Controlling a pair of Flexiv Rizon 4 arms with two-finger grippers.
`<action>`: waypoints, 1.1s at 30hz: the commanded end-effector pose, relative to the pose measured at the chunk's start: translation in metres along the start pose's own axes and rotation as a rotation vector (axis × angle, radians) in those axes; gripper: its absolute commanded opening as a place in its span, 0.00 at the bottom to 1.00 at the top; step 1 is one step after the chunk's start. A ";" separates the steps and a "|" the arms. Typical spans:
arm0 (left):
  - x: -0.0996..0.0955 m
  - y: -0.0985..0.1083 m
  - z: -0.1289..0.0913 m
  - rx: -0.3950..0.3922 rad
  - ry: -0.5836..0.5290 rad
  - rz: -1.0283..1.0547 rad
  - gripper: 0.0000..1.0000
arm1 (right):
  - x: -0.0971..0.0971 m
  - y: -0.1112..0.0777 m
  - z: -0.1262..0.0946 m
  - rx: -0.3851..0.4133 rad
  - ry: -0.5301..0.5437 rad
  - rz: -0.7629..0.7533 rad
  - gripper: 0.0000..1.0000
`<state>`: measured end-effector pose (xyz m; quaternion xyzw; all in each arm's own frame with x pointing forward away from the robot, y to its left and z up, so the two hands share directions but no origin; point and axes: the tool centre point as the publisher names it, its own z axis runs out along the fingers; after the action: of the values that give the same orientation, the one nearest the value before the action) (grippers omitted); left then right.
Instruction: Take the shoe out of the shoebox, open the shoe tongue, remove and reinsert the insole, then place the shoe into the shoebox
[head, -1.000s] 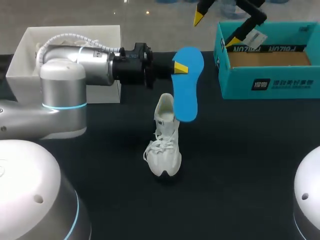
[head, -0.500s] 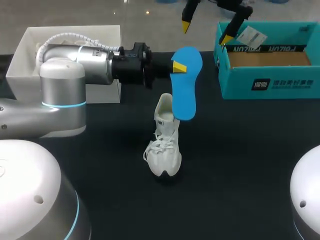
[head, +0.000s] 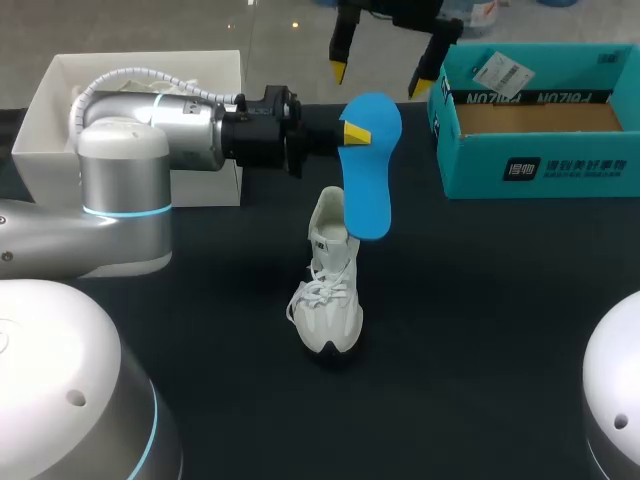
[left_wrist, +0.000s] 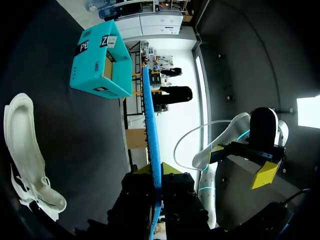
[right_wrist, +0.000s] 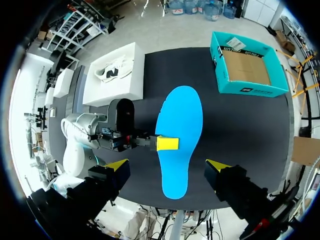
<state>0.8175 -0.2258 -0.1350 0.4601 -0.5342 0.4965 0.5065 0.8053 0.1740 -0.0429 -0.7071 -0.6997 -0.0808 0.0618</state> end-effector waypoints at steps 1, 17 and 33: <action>-0.001 0.000 0.000 0.002 0.001 0.000 0.00 | 0.010 0.002 0.008 -0.007 -0.098 -0.022 1.00; -0.005 -0.008 -0.009 0.041 -0.010 -0.009 0.00 | 0.011 -0.008 0.014 -0.043 -0.077 -0.015 1.00; -0.007 -0.006 -0.008 0.036 -0.016 -0.004 0.00 | 0.012 -0.009 0.014 -0.037 -0.070 -0.015 1.00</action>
<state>0.8251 -0.2171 -0.1392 0.4733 -0.5280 0.5017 0.4955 0.7970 0.1883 -0.0547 -0.7051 -0.7053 -0.0696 0.0242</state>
